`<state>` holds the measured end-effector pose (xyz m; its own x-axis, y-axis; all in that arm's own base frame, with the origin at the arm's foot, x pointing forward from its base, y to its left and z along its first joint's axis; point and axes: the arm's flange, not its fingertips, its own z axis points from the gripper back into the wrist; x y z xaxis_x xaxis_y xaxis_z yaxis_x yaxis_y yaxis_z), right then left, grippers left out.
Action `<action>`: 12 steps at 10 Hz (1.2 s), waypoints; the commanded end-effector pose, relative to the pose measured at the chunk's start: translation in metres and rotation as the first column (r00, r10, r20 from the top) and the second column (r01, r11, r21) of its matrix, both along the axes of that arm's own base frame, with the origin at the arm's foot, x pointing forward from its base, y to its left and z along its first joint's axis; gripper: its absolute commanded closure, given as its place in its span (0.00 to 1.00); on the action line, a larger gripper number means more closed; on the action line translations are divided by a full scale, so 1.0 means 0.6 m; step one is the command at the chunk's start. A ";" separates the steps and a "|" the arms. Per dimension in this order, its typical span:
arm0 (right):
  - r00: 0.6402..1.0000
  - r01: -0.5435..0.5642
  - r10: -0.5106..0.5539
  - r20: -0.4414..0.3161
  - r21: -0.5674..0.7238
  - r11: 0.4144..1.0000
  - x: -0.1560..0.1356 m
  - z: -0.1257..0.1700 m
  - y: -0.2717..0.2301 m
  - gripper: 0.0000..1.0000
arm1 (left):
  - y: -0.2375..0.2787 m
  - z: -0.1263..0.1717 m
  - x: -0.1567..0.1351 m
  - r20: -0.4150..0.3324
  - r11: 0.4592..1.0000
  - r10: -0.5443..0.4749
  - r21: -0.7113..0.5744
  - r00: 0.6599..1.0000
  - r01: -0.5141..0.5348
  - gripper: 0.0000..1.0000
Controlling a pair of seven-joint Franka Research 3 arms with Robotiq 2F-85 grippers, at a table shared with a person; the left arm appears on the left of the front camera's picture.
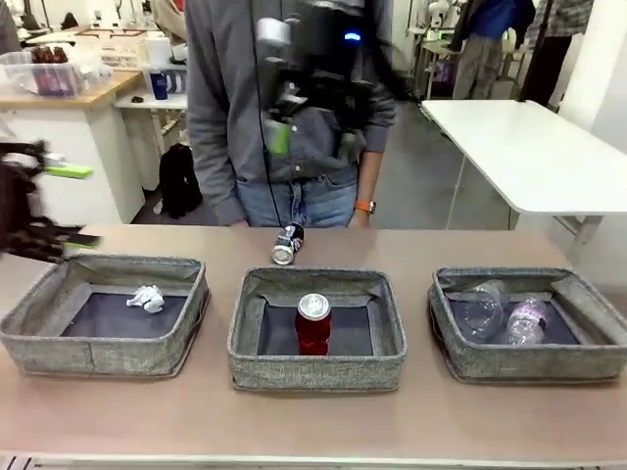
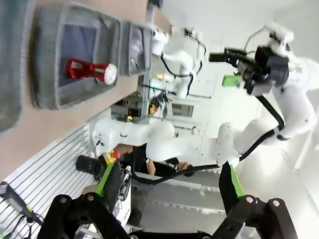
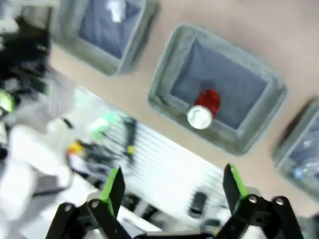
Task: Sort the waste into the appropriate baskets.
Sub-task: Place the picked waste into the Fabric basket indicated by the person.
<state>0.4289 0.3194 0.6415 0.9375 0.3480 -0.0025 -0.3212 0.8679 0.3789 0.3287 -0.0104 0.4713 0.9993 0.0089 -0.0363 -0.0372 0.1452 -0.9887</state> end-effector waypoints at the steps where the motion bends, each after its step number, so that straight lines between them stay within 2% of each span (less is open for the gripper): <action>1: 0.974 0.207 -0.223 0.045 0.228 0.951 -0.110 -0.107 -0.139 0.00 | -0.047 -0.017 -0.012 0.037 0.998 -0.060 -0.029 0.997 0.062 0.00; 2: 0.951 0.302 -0.307 -0.021 0.269 0.915 -0.122 -0.132 -0.188 0.00 | -0.063 -0.018 -0.004 0.024 0.994 -0.102 -0.047 0.994 0.103 0.00; 4: 0.902 0.426 -0.404 -0.150 0.445 0.788 -0.151 -0.196 -0.297 0.00 | -0.084 -0.033 0.008 -0.023 0.974 -0.219 -0.072 0.976 0.217 0.00; 6: 0.907 0.402 -0.374 -0.194 0.664 0.630 -0.171 -0.266 -0.369 0.00 | -0.092 -0.042 0.012 -0.056 0.951 -0.306 -0.076 0.951 0.301 0.00; 7: 0.876 0.471 -0.389 -0.284 0.679 0.564 -0.173 -0.310 -0.389 0.00 | -0.091 -0.047 0.014 -0.066 0.946 -0.321 -0.077 0.945 0.316 0.00; 8: 0.867 0.484 -0.393 -0.308 0.710 0.511 -0.173 -0.340 -0.390 0.00 | -0.086 -0.050 0.017 -0.083 0.939 -0.339 -0.086 0.937 0.332 0.00; 9: 0.883 0.439 -0.393 -0.256 0.744 0.503 -0.172 -0.346 -0.372 0.00 | -0.079 -0.055 0.023 -0.129 0.940 -0.339 -0.092 0.932 0.329 0.00; 10: 0.854 0.507 -0.431 -0.292 0.657 0.559 -0.136 -0.277 -0.401 0.00 | -0.071 -0.066 0.031 -0.200 0.936 -0.352 -0.056 0.914 0.348 0.00; 11: 0.854 0.507 -0.431 -0.292 0.657 0.559 -0.136 -0.277 -0.401 0.00 | -0.096 -0.057 0.013 -0.113 0.947 -0.319 -0.083 0.941 0.311 0.00; 12: 0.854 0.507 -0.431 -0.292 0.657 0.559 -0.136 -0.277 -0.401 0.00 | -0.096 -0.057 0.013 -0.113 0.947 -0.319 -0.083 0.941 0.311 0.00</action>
<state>0.3525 0.0810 0.4656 0.9769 -0.2110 -0.0329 0.1039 0.3353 0.9364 0.3424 -0.0639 0.4312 0.9291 -0.3231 -0.1799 -0.1451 0.1290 -0.9810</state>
